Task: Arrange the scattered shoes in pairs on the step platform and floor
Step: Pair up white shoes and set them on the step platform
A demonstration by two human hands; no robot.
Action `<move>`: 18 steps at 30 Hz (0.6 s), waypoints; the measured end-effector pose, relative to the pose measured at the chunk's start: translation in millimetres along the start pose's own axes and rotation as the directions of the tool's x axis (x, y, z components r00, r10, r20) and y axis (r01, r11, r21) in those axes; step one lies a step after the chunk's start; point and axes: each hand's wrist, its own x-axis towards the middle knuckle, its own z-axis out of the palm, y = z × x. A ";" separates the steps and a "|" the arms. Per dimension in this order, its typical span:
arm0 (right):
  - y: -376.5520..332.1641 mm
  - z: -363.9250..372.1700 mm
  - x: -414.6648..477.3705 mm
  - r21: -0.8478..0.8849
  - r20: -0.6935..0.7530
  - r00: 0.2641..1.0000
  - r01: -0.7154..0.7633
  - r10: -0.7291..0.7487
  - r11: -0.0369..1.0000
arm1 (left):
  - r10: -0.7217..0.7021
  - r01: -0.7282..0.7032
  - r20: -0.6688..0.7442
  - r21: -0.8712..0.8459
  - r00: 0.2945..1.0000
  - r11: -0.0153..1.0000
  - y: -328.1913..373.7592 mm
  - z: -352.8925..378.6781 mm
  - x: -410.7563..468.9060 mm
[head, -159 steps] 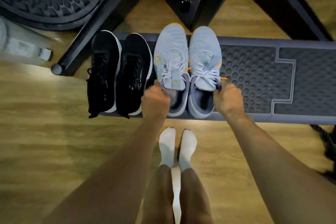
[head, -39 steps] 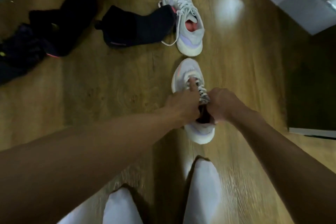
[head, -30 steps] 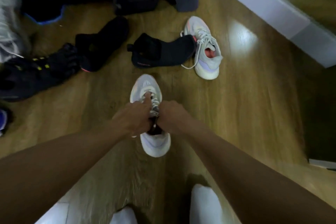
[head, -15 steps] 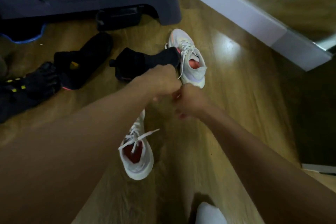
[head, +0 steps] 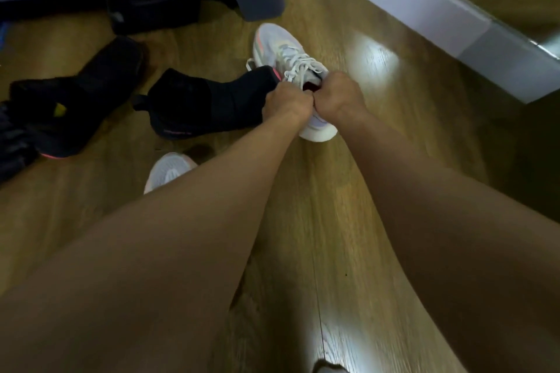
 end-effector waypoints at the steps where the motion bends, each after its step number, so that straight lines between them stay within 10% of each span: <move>1: 1.2 -1.3 -1.2 -0.024 -0.010 1.000 0.003 -0.003 1.000 | 0.010 -0.010 -0.008 0.009 1.000 1.000 1.0 -0.6 -0.4; 11: 72.8 -9.1 -153.7 -0.324 0.060 0.998 0.023 -0.004 0.946 | 0.151 -0.230 0.351 0.196 0.924 0.953 -63.6 21.1 -114.4; 18: 47.9 18.4 -223.9 -0.294 0.239 0.964 0.187 -0.117 0.937 | 0.038 -0.109 0.229 0.304 0.973 0.946 -122.2 -23.6 -176.3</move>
